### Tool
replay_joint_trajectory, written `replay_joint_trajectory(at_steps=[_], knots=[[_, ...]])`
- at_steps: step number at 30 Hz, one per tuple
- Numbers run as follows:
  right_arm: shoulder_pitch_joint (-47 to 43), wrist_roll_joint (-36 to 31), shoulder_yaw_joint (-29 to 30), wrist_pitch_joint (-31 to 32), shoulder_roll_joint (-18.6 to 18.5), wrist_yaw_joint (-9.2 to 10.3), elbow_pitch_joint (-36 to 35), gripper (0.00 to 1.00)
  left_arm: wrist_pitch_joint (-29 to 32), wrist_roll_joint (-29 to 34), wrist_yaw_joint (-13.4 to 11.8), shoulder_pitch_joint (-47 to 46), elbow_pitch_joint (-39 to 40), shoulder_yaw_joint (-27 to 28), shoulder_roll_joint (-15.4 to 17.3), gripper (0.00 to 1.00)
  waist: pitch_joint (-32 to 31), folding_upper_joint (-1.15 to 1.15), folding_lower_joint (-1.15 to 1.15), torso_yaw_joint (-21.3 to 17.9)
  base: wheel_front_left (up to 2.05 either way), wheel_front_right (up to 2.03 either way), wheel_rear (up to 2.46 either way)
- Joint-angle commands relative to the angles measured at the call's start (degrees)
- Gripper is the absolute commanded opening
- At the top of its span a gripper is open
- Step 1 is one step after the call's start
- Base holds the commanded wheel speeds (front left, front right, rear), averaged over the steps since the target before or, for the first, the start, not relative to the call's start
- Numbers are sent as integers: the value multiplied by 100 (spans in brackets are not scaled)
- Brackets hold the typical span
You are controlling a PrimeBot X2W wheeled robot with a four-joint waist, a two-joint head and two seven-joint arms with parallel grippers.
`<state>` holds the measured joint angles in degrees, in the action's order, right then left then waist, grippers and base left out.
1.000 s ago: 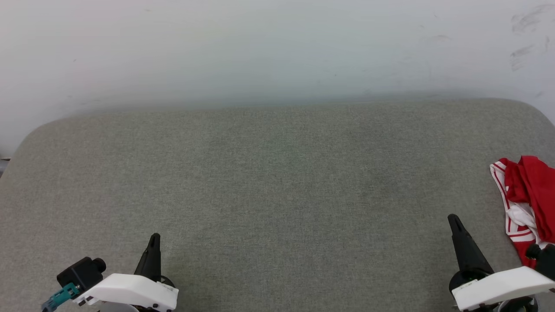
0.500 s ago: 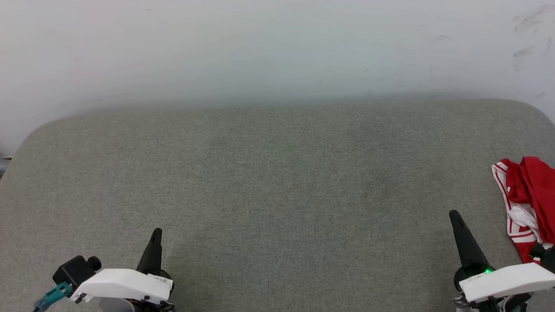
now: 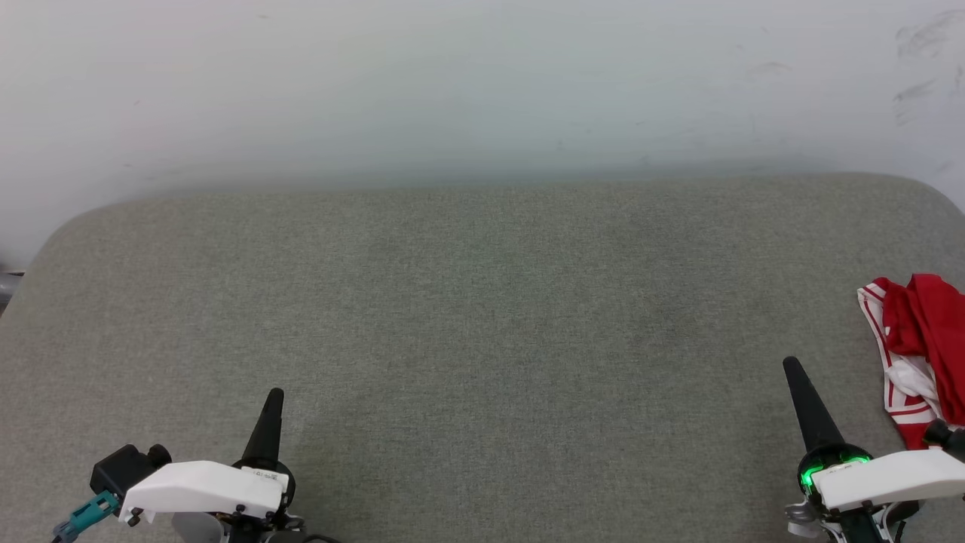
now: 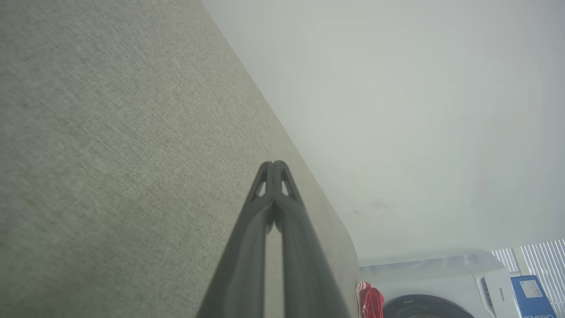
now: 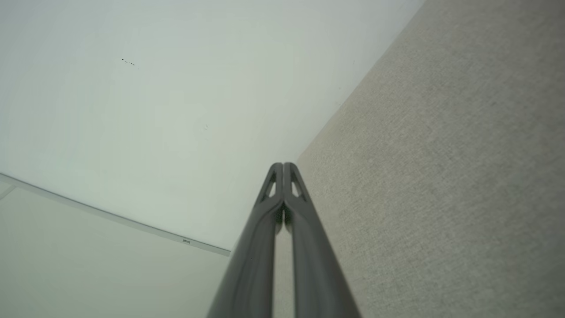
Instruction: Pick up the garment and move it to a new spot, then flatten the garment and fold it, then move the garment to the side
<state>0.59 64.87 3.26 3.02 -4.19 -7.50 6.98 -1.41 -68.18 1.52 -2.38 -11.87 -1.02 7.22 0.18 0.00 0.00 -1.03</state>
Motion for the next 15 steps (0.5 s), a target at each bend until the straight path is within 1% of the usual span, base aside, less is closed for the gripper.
replay_joint_trajectory(at_steps=[1,15], knots=[[147,182,20,3,-38,0,-4,0,44,-153,65,-125,20,73,0,0,0,0,0,3,0,0,0],[266,918,52,63,-31,1,187,0,235,-781,215,-215,-41,243,-112,0,0,0,0,26,0,0,0]])
